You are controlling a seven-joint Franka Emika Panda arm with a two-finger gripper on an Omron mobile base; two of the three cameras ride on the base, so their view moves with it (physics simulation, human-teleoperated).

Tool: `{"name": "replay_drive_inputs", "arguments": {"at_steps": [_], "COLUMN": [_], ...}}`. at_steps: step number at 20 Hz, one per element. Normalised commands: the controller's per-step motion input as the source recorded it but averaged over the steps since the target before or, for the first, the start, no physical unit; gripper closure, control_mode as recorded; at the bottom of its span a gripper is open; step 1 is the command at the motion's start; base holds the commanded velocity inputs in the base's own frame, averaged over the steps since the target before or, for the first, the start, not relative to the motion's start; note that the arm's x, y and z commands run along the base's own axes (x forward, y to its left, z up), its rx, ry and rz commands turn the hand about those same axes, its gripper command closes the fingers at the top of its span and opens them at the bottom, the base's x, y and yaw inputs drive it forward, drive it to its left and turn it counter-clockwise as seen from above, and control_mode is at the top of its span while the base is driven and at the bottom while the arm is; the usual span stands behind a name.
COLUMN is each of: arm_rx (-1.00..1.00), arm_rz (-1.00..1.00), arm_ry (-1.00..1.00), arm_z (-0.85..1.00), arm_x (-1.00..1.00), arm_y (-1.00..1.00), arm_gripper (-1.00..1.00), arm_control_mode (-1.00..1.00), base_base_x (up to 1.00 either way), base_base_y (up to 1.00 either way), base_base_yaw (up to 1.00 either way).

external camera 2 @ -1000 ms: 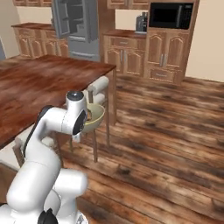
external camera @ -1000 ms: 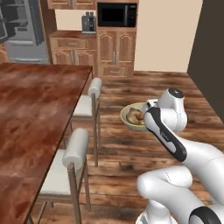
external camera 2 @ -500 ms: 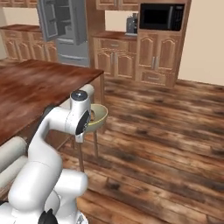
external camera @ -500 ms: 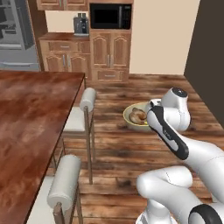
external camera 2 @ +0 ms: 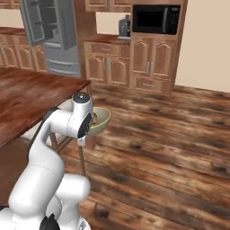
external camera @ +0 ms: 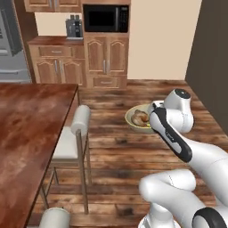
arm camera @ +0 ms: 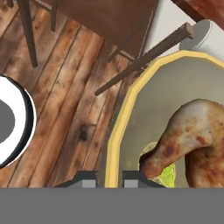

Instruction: Pick the chicken drumstick and lemon wedge from their plates and place them in the bowl. Then put the bowl in the fridge.

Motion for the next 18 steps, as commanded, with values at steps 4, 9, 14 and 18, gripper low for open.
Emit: {"name": "replay_drive_inputs", "arguments": {"at_steps": [4,9,14,18], "arm_rx": [0.0,0.0,0.0,0.0], "arm_rz": [0.0,0.0,0.0,0.0], "arm_ry": [0.0,0.0,0.0,0.0], "arm_z": [0.0,0.0,0.0,0.0], "arm_x": [0.0,0.0,0.0,0.0], "arm_y": [0.0,0.0,0.0,0.0], "arm_gripper": [1.0,1.0,1.0,1.0], "arm_control_mode": [1.0,1.0,1.0,1.0], "base_base_x": [0.81,0.81,0.8,0.83], "base_base_y": [-0.16,-0.12,-0.1,-0.05], "base_base_yaw": [-0.04,-0.03,0.0,0.0]}}
